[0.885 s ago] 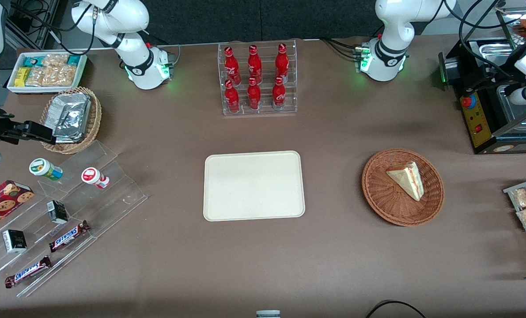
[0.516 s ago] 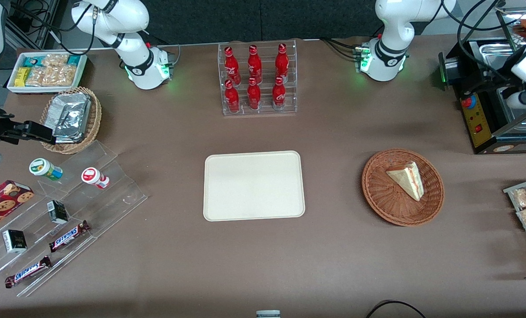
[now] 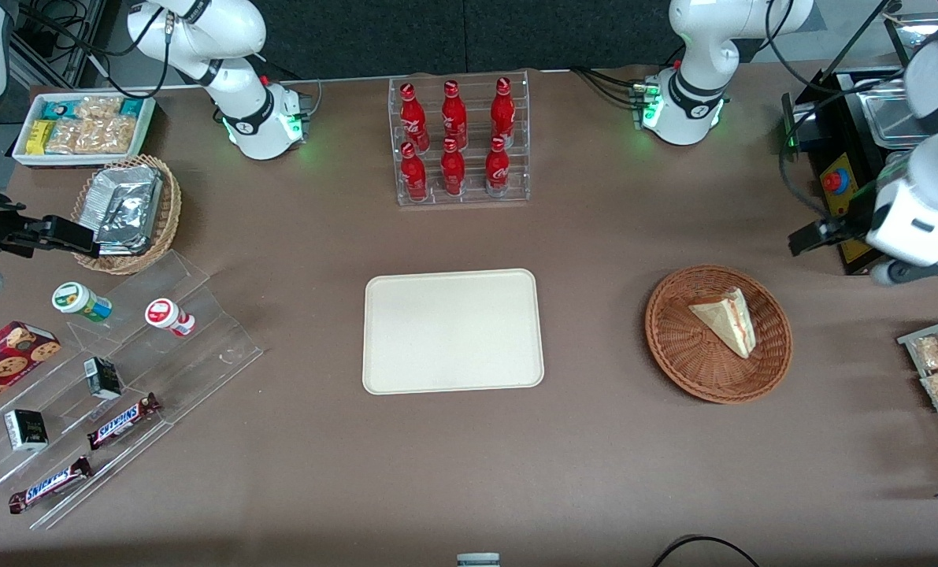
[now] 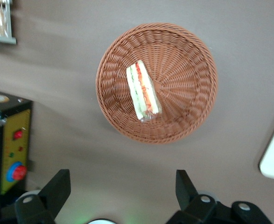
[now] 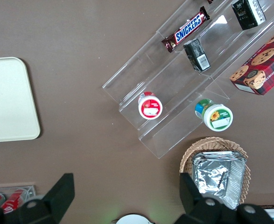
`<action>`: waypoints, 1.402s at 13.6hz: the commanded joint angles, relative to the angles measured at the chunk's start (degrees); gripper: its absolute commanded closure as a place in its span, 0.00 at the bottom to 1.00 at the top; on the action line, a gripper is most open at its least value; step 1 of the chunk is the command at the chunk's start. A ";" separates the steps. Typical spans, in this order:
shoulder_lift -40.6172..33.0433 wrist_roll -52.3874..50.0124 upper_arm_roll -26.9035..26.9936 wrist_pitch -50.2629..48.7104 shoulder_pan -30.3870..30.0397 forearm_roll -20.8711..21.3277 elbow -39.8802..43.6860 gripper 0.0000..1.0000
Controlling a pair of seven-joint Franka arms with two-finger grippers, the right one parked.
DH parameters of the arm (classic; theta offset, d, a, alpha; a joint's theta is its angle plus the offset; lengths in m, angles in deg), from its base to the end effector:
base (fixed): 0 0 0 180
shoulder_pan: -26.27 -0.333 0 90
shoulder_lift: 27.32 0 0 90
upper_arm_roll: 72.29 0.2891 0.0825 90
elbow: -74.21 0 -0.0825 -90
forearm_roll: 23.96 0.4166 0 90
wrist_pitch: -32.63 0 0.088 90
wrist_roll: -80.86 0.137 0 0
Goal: Place sandwich from basket to tray
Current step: 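Move the left gripper over the sandwich in the wicker basket, then lower the open left gripper around the wrapped sandwich and close it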
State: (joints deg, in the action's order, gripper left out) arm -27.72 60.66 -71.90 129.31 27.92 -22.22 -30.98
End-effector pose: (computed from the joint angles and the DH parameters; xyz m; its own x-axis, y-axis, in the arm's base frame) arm 0.5721 -0.0088 0.4481 0.9391 0.3212 -0.1223 0.3138 -0.9464 -0.0762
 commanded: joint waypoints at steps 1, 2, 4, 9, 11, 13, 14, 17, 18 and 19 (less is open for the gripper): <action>-1.62 -8.77 0.40 6.04 0.54 0.28 -6.32 0.01; -1.53 -12.03 0.40 9.28 0.63 0.46 -9.21 0.01; -2.84 -13.11 0.40 18.32 0.54 0.63 -16.76 0.01; -1.62 -18.54 0.49 30.04 -0.25 0.11 -24.17 0.01; -1.53 -19.27 0.49 35.74 -0.25 0.11 -28.47 0.01; -1.18 -19.27 0.49 40.23 -0.25 0.11 -31.12 0.01; -0.31 -19.27 0.49 41.56 -0.25 0.11 -31.47 0.01; 1.98 -19.36 0.49 44.72 -0.25 0.11 -31.65 0.01; 2.68 -19.36 0.49 45.60 -0.25 0.11 -31.83 0.01; 3.21 -19.44 0.49 46.74 -0.16 0.02 -31.92 0.01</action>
State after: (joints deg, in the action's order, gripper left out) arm -25.49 42.24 -71.50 173.49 27.57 -22.26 -62.37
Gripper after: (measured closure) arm 0.004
